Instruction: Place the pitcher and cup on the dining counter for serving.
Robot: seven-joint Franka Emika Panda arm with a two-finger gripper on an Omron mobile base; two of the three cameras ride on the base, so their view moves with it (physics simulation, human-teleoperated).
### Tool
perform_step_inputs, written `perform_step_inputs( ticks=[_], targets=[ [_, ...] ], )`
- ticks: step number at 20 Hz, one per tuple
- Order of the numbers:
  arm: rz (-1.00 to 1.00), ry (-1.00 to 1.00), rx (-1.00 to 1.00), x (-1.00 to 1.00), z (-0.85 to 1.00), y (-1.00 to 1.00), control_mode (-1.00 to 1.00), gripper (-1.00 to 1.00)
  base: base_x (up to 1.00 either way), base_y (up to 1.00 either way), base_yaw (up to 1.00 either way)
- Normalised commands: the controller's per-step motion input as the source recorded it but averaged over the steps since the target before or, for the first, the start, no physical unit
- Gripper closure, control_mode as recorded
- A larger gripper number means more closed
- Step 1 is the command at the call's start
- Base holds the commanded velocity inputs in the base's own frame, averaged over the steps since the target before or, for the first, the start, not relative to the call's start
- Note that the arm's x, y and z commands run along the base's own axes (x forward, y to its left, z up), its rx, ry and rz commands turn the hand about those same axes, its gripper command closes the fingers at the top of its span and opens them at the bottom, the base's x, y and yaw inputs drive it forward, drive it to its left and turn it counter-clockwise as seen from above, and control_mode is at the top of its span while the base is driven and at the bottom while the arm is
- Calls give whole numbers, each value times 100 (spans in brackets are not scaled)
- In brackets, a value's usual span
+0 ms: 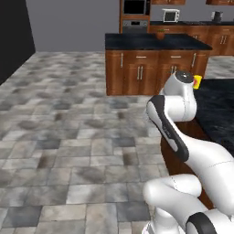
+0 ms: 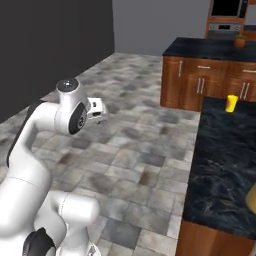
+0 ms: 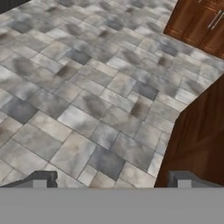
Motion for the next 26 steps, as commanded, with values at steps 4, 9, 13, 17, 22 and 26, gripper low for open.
perform_step_inputs(
  ticks=[4,9,13,17,22,26],
  targets=[
    [0,0,0,0,0,0,100,-100,99,52,-48],
    [0,0,0,0,0,0,100,-100,87,58,-54],
    [0,0,0,0,0,0,100,-100,71,58,-60],
    [0,0,0,0,0,0,100,-100,60,62,-63],
    [0,0,0,0,0,0,100,-100,60,64,-63],
    [0,0,0,0,0,0,100,-100,64,65,-62]
  ],
)
